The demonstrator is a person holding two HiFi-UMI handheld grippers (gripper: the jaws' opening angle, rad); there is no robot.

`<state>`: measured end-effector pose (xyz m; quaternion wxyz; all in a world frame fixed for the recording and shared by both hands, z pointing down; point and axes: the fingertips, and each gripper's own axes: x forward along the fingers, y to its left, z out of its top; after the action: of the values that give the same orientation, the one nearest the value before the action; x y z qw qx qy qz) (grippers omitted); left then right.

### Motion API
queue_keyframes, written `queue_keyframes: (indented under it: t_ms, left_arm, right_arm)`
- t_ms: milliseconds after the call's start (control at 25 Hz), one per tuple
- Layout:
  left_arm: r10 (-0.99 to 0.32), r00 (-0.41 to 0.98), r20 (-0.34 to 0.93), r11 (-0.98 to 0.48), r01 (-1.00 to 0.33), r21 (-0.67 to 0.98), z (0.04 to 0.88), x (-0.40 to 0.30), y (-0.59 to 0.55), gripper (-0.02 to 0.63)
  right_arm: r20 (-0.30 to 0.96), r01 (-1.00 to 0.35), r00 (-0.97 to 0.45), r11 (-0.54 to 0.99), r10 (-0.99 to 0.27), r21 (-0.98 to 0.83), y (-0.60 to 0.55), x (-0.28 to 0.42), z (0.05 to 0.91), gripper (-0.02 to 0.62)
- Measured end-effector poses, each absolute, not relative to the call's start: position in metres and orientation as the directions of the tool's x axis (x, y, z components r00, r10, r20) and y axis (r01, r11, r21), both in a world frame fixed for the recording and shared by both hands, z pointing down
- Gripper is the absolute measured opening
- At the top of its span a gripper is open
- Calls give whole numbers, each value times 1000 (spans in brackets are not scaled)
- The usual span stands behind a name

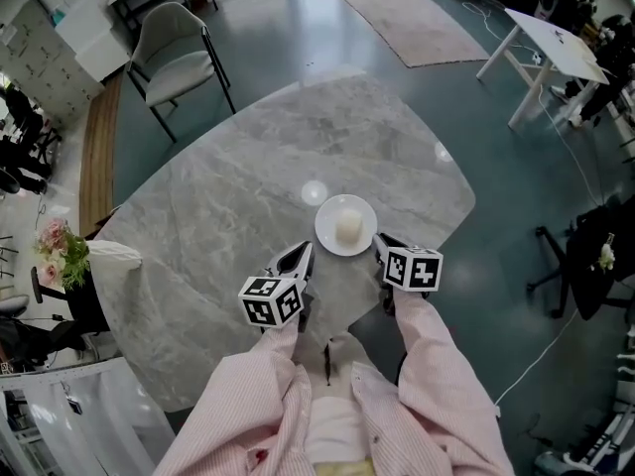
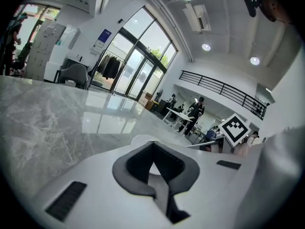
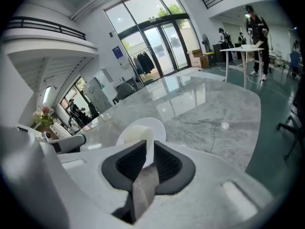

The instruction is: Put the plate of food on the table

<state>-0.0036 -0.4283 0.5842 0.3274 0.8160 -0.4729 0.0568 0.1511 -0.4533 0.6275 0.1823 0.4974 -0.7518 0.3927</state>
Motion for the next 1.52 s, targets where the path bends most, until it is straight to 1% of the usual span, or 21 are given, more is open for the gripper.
queue_keyframes:
  t_ms: [40, 120, 320, 480, 680, 920, 1120, 1520]
  left_arm:
    - [-741, 546, 391, -347, -810, 473, 578, -4, -427, -5]
    - [-755, 543, 368, -362, -812, 457, 566, -6, -426, -5]
    - [-791, 522, 321, -380, -828, 412, 539, -13, -422, -5]
    - [-817, 515, 260, -404, -832, 379, 513, -17, -421, -5]
    - [-832, 523, 187, -453, -834, 316, 480, -17, -420, -5]
    - [-841, 526, 128, -480, -833, 274, 457, -18, -420, -5]
    - [-844, 524, 114, -486, -838, 248, 452, -18, -417, -5]
    - [-853, 511, 106, -481, -848, 222, 446, -19, -412, -5]
  right_arm:
    - [646, -887, -448, 220, -618, -405, -452, 150, 621, 36]
    - [617, -882, -462, 256, -637, -396, -449, 150, 608, 6]
    - [509, -839, -520, 297, -686, -457, -441, 147, 576, 6]
    - [414, -813, -550, 350, -726, -465, -436, 146, 547, 6]
    - [303, -791, -559, 387, -771, -474, -429, 149, 515, 6]
    - [184, -788, -547, 429, -817, -441, -424, 155, 482, 6]
    - [125, -788, -529, 431, -839, -441, -420, 160, 470, 6]
    - [90, -806, -504, 430, -859, -406, -413, 167, 462, 5]
